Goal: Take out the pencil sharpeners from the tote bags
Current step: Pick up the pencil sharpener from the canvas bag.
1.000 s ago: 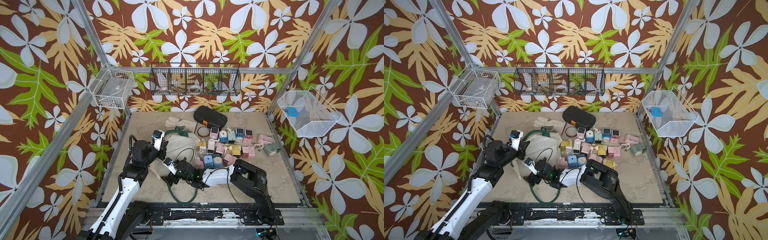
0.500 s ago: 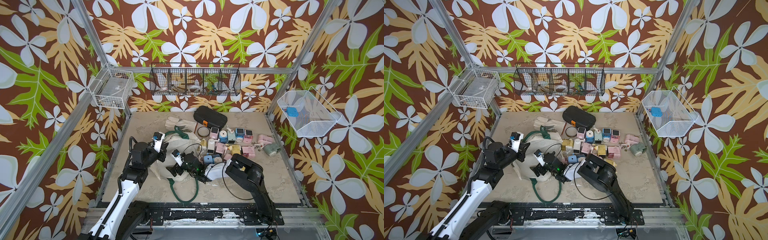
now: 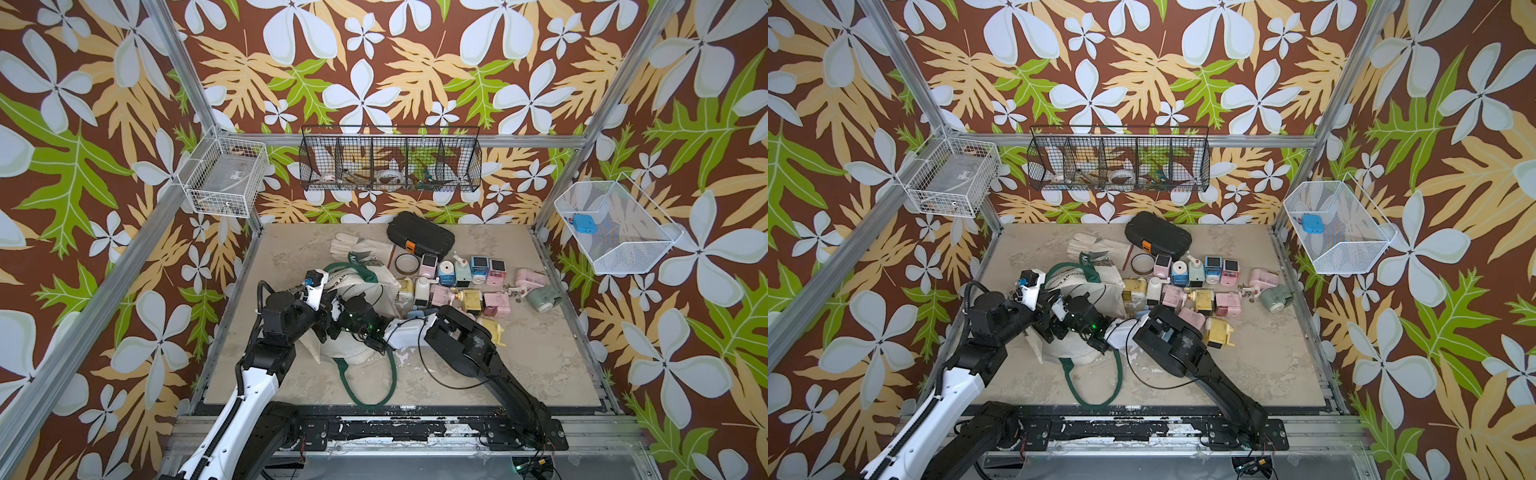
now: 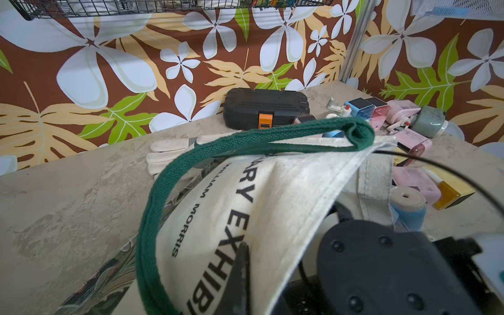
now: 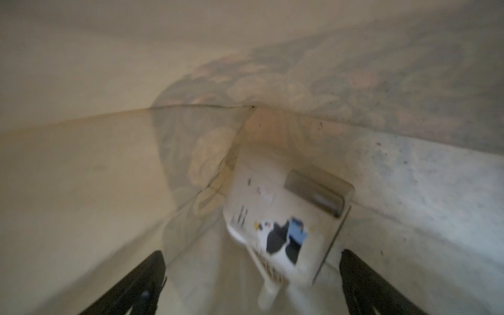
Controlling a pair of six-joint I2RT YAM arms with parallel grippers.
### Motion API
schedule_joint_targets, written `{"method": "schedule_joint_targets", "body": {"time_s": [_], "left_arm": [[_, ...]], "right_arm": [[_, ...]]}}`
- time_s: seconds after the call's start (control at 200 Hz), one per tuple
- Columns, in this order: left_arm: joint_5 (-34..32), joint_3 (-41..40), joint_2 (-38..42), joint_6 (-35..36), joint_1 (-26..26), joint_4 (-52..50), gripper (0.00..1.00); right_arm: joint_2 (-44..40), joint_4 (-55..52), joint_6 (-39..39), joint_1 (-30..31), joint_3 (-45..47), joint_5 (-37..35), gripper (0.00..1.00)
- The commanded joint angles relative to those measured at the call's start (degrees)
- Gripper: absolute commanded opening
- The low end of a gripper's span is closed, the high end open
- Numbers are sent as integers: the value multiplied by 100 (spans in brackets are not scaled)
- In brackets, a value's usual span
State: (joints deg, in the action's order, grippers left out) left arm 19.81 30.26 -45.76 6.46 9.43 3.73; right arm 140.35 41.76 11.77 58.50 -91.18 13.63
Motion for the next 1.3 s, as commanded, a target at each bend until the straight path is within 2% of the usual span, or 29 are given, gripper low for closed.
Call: {"method": "schedule_joint_targets", "body": {"time_s": [0.0,0.22,0.29,0.44,0.52,0.631,0.716,0.761,0.856,1.161,1.296], "left_arm": [[391,-15,-16,-204,14,-104,0],[509,-29,64,-321,14,-32,0],[463,-42,121,-336,8,-39,0],[295,-31,195,-347,10,-83,0],[204,-21,198,-356,8,-106,0],[128,6,173,-338,12,-151,0],[112,32,138,-312,13,-175,0],[120,38,146,-312,8,-175,0],[144,33,155,-321,8,-153,0],[240,75,124,-348,7,-147,0],[217,98,120,-339,10,-157,0]], "right_arm": [[468,-352,-2,107,-836,-91,100],[1638,-1659,240,167,-2846,-1637,100],[1591,-1696,394,118,-2820,-1977,99],[1094,-1868,690,-68,-2136,-2862,88],[562,-1235,730,-218,-1167,-2601,86],[-47,-507,332,-315,-98,-1598,84],[-296,-525,-214,-321,265,-1242,89],[-364,-572,-369,-322,361,-1327,93],[-296,-530,-386,-357,359,-1246,100],[629,-1488,-15,-363,-977,-999,100],[709,-1789,-35,-358,-1089,-1010,87]]}}
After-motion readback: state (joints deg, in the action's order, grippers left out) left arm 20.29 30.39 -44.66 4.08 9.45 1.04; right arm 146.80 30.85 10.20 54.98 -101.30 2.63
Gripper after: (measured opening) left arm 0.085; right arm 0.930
